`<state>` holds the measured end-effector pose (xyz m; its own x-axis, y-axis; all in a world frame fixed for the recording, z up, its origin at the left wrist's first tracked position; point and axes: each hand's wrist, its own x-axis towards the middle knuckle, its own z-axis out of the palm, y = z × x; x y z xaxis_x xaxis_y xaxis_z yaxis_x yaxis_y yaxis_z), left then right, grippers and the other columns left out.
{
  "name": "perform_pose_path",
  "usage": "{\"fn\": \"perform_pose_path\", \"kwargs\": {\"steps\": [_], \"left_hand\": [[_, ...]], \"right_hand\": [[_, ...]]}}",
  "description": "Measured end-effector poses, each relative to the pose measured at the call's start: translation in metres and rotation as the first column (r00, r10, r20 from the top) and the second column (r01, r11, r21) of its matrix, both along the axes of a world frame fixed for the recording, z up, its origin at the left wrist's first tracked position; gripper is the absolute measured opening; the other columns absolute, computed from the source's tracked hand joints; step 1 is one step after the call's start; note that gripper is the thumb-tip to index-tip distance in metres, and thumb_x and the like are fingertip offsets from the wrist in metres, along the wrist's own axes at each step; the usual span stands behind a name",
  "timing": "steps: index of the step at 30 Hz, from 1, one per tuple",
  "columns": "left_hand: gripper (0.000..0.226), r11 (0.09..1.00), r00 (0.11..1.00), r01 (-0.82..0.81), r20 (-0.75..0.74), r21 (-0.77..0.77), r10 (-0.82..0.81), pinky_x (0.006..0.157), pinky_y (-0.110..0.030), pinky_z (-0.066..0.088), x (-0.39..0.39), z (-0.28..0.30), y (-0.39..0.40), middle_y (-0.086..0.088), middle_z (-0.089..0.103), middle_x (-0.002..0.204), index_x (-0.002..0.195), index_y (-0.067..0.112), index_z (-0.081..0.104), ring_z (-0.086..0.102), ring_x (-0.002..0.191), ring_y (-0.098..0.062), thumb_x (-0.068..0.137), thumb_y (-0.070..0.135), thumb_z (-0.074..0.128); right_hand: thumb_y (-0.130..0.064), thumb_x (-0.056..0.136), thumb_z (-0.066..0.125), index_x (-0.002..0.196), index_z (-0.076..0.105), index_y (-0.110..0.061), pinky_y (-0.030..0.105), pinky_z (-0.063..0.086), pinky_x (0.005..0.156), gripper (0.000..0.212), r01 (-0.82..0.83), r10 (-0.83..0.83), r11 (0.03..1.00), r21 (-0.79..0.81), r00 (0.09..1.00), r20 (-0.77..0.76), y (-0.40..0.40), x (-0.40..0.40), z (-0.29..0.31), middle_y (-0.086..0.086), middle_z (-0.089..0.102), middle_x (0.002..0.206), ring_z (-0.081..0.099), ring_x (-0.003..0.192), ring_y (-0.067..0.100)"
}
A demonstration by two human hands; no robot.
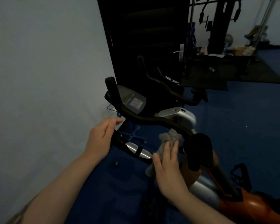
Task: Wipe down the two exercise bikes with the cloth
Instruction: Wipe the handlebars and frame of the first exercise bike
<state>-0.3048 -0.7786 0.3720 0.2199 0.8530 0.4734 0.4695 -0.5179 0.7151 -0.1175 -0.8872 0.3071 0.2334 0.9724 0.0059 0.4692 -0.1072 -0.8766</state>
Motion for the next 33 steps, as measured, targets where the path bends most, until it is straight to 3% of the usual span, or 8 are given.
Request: {"fn": "perform_pose_path", "kwargs": {"steps": [3,8,14,18,22,26,30,33], "left_hand": [[0.031,1.0,1.0,0.002,0.004,0.003,-0.002,0.091,-0.009,0.042,0.001,-0.001,0.0,0.007,0.069,0.108,0.108,0.024,0.067,0.061,0.105,-0.001,0.103,0.025,0.036],[0.03,1.0,0.999,0.0,0.044,0.021,-0.001,0.088,-0.007,0.042,0.002,-0.003,0.0,0.007,0.069,0.106,0.107,0.025,0.067,0.061,0.102,0.003,0.104,0.023,0.037],[0.031,1.0,0.999,0.004,0.036,0.012,-0.005,0.089,-0.01,0.044,0.002,-0.002,0.0,0.005,0.069,0.106,0.107,0.021,0.068,0.062,0.103,-0.002,0.104,0.023,0.037],[0.033,0.999,0.999,0.002,0.038,0.034,-0.003,0.087,-0.008,0.044,0.001,-0.003,0.0,0.006,0.07,0.105,0.108,0.019,0.068,0.063,0.102,0.0,0.103,0.025,0.036],[0.032,1.0,1.0,-0.001,0.02,0.027,0.0,0.086,-0.005,0.042,0.001,-0.002,0.0,0.007,0.069,0.104,0.107,0.019,0.068,0.062,0.101,0.001,0.104,0.023,0.036],[0.033,1.0,0.999,-0.007,0.035,0.022,0.006,0.086,-0.005,0.041,0.003,-0.002,-0.001,0.012,0.068,0.103,0.106,0.024,0.067,0.061,0.1,0.004,0.102,0.03,0.035],[0.031,0.999,0.999,-0.016,0.033,0.033,0.014,0.085,-0.005,0.041,0.003,-0.002,-0.001,0.009,0.069,0.102,0.106,0.022,0.067,0.061,0.099,0.006,0.103,0.025,0.037],[0.031,0.999,0.999,-0.019,0.031,0.034,0.018,0.085,-0.005,0.042,0.003,-0.002,-0.001,0.008,0.069,0.103,0.106,0.021,0.068,0.062,0.099,0.004,0.104,0.023,0.037]], "right_hand": [[-0.04,0.102,0.029,0.154,-0.008,-0.014,0.038,0.008,0.121,0.069,0.067,-0.068,0.997,-0.04,0.998,-0.01,0.026,0.013,0.015,0.007,-0.029,0.157,-0.007,0.149,0.025],[-0.055,0.096,0.025,0.153,-0.011,-0.025,0.025,0.004,0.114,0.074,0.045,-0.044,0.998,0.044,0.998,-0.037,-0.006,-0.006,0.002,-0.013,-0.037,0.151,-0.007,0.147,0.016],[-0.028,0.104,0.033,0.154,0.0,-0.011,0.034,0.004,0.121,0.062,0.134,-0.132,0.991,0.011,0.985,-0.106,0.024,0.002,0.012,0.006,-0.024,0.159,-0.011,0.148,0.021],[-0.043,0.102,0.028,0.154,-0.001,-0.022,0.027,-0.004,0.116,0.064,0.104,-0.094,0.99,0.092,0.99,-0.101,0.002,-0.015,-0.008,-0.02,-0.032,0.15,-0.015,0.146,0.011],[-0.026,0.106,0.025,0.154,0.004,-0.01,0.026,-0.005,0.119,0.055,0.125,-0.122,0.991,0.049,0.991,-0.049,0.032,0.012,0.004,0.003,-0.018,0.16,-0.012,0.148,0.018],[-0.039,0.103,0.031,0.153,0.0,-0.027,0.028,-0.005,0.117,0.06,0.113,-0.098,0.987,0.112,0.987,-0.131,0.005,-0.017,-0.008,-0.02,-0.022,0.154,-0.011,0.147,0.011],[-0.029,0.105,0.029,0.154,0.008,-0.013,0.029,-0.003,0.119,0.055,0.164,-0.158,0.985,0.046,0.98,-0.118,0.031,0.006,0.002,-0.001,-0.009,0.162,-0.004,0.149,0.018],[-0.037,0.102,0.027,0.154,0.009,-0.012,0.033,-0.001,0.121,0.06,0.143,-0.133,0.984,0.108,0.986,-0.097,0.017,-0.007,0.0,0.003,-0.005,0.162,-0.004,0.149,0.019]]}}
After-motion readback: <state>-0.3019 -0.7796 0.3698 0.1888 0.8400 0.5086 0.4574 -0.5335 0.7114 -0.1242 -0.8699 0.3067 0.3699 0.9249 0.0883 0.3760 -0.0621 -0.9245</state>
